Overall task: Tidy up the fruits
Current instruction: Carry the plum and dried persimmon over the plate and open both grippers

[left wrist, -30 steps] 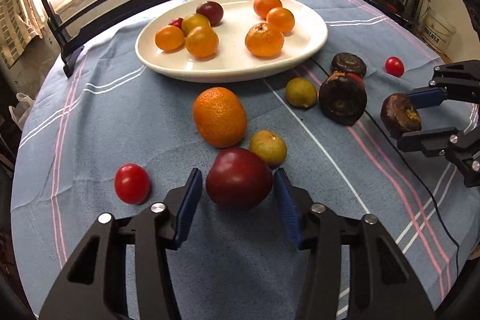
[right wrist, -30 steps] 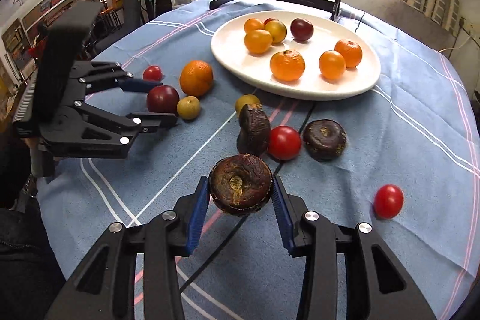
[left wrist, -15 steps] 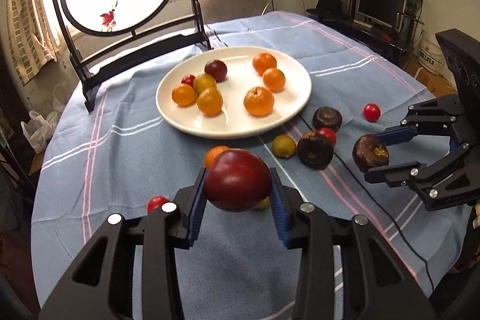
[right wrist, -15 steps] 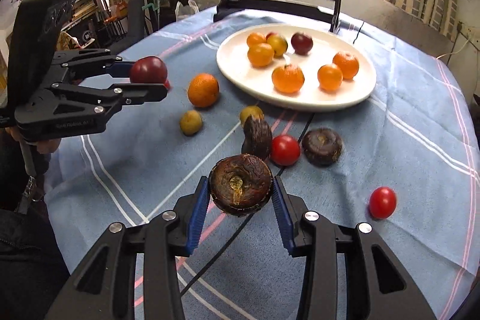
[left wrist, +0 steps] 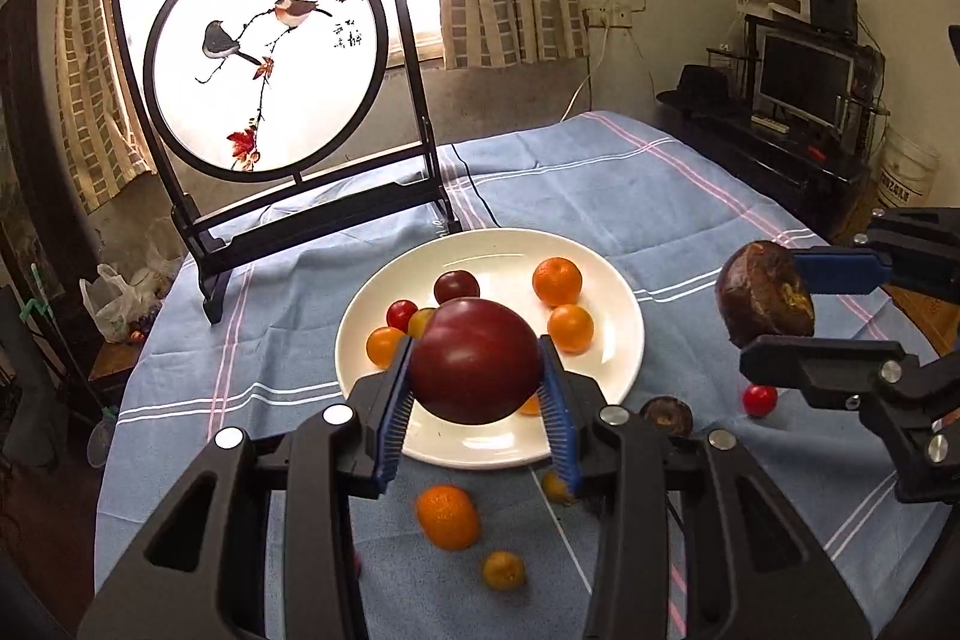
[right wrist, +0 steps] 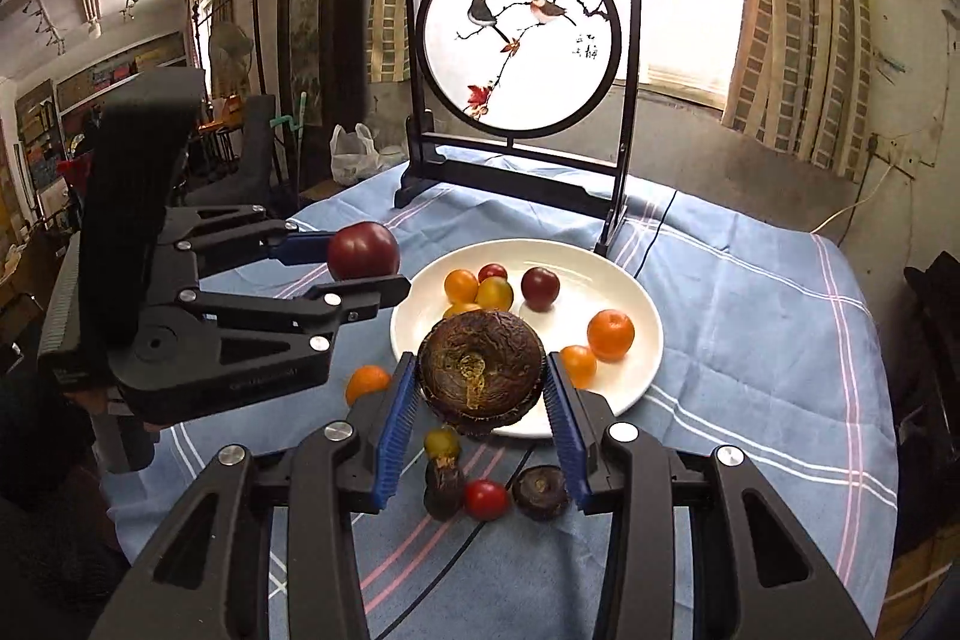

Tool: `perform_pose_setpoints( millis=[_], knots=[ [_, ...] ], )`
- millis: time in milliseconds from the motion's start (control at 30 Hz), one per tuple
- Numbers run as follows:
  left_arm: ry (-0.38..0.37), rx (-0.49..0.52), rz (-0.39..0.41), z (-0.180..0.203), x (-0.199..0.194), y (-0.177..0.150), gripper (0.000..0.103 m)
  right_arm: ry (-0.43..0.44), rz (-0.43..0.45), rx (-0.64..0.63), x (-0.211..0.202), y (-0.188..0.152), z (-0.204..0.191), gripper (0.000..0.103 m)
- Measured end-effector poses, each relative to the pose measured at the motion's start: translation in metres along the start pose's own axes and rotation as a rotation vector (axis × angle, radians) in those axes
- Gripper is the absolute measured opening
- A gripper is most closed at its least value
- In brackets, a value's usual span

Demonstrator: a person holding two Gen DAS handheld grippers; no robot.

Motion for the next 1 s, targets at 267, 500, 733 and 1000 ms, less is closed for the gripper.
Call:
perform_pose_setpoints(
  millis=[267,500,733,1000],
  knots=[
    [0.01,-0.022,-0.028,-0.005,0.028,0.005,0.038,0.002,-0.018,0.012,0.022,0.008,0.016,0.042],
    [0.015,-0.037,-0.061,-0.011,0.055,0.003,0.038,0.002,-0.048,0.027,0.048,0.007,0.025,0.042],
    [0.028,-0.044,-0.09,-0.015,0.079,0.002,0.038,-0.013,-0.07,0.049,0.076,0.015,0.042,0.042],
    [0.041,-0.056,-0.117,-0.024,0.1,0.006,0.038,-0.035,-0.137,0.064,0.122,0.021,0.052,0.042]
  ],
)
Point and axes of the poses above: each gripper's, at about its wrist camera, not at the fingertips, and x roughly the way its jaws point, z to its right, y to its top, the point moved 10 cm from there along x, roughly the way its jaws point, and after that the axes turned 1 degree about -x, right-handed, at the moved point
